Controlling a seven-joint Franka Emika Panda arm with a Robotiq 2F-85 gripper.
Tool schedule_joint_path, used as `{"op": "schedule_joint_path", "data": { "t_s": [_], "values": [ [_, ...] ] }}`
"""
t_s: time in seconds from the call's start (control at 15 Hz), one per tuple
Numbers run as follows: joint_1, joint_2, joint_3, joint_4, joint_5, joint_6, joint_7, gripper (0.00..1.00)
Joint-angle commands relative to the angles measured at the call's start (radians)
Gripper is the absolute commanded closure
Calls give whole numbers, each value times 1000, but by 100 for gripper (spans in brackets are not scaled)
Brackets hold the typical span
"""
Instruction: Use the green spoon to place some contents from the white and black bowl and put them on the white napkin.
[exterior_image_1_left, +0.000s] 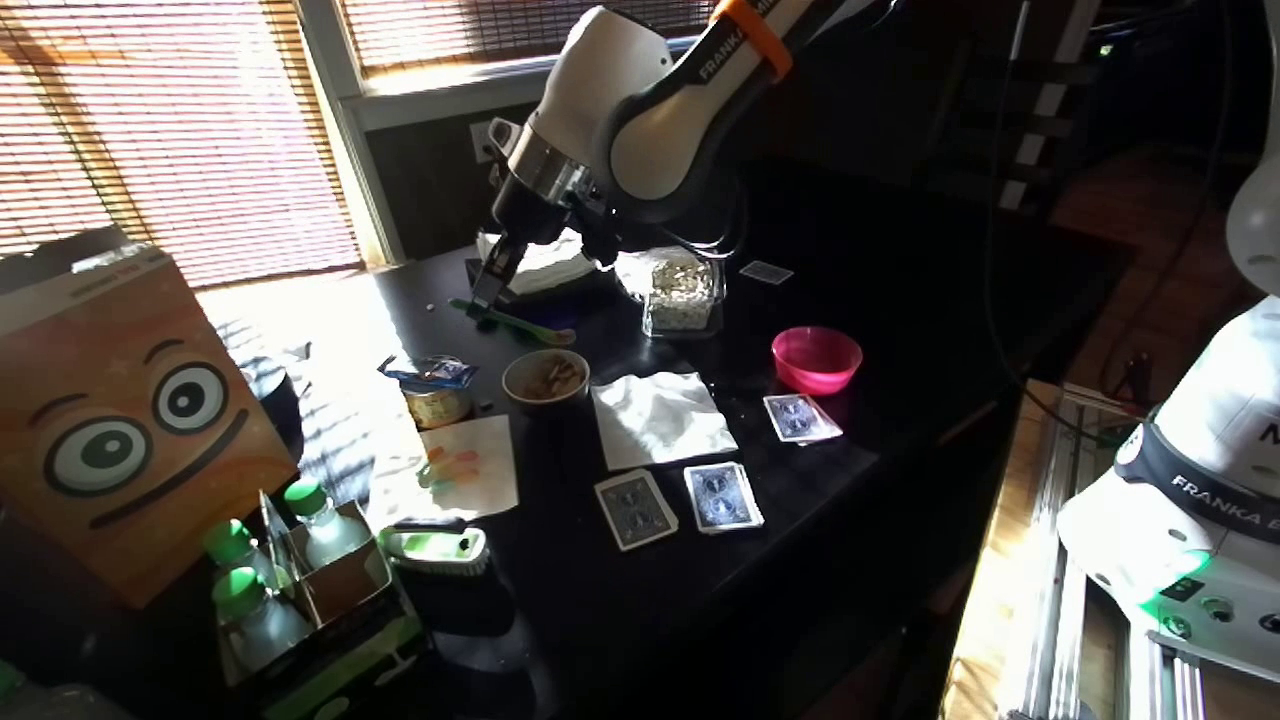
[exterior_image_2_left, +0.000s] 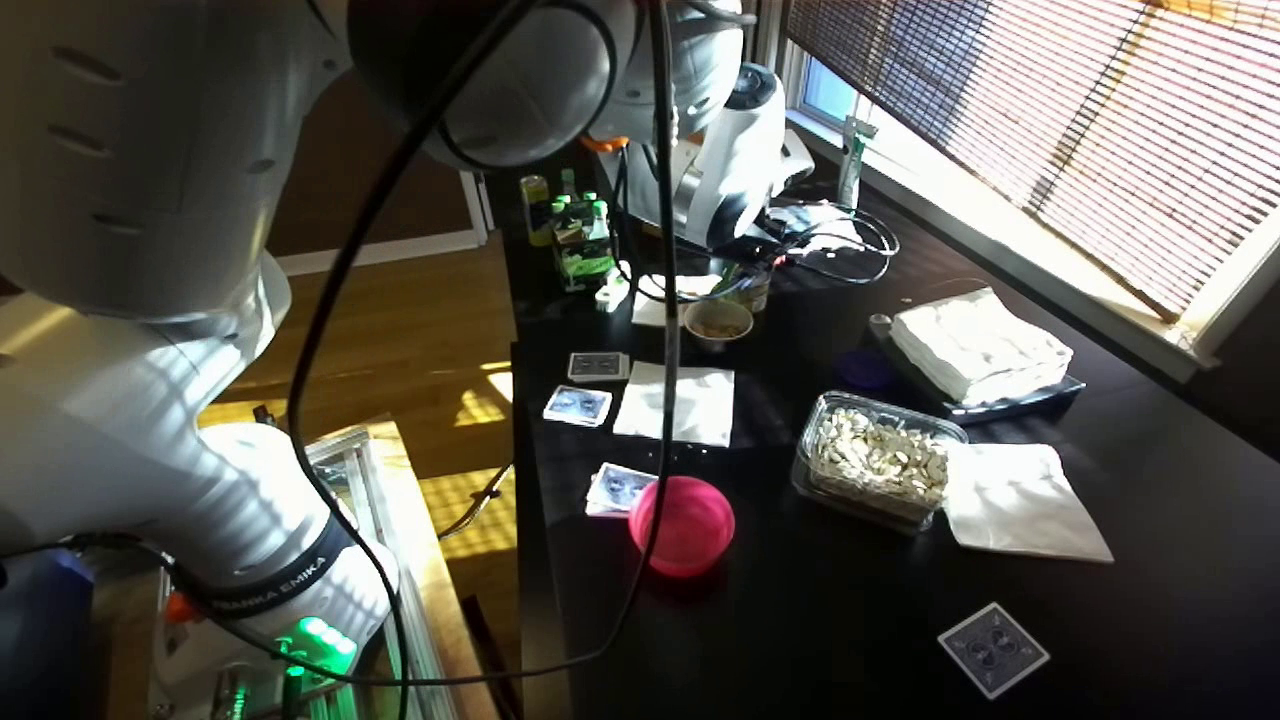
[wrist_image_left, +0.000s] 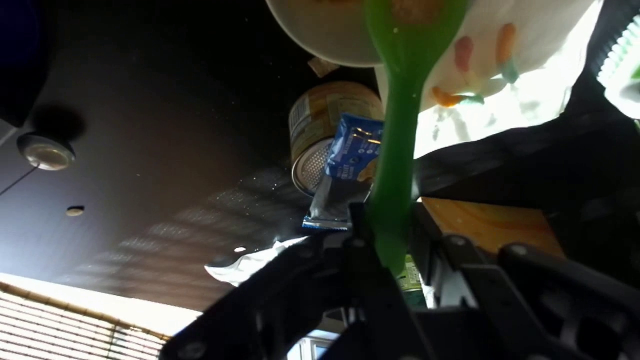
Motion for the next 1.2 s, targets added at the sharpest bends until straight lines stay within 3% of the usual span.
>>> {"op": "schedule_joint_path", "data": {
  "t_s": [0.0, 0.33, 0.4, 1.13],
  "values": [
    [15, -117, -24, -87, 200, 45, -76, 94],
    [25, -211, -34, -167, 335, 89, -84, 94],
    [2, -217, -20, -182, 280, 92, -32, 94],
    [-82, -310, 29, -357, 280, 206, -15, 94]
  ]
}}
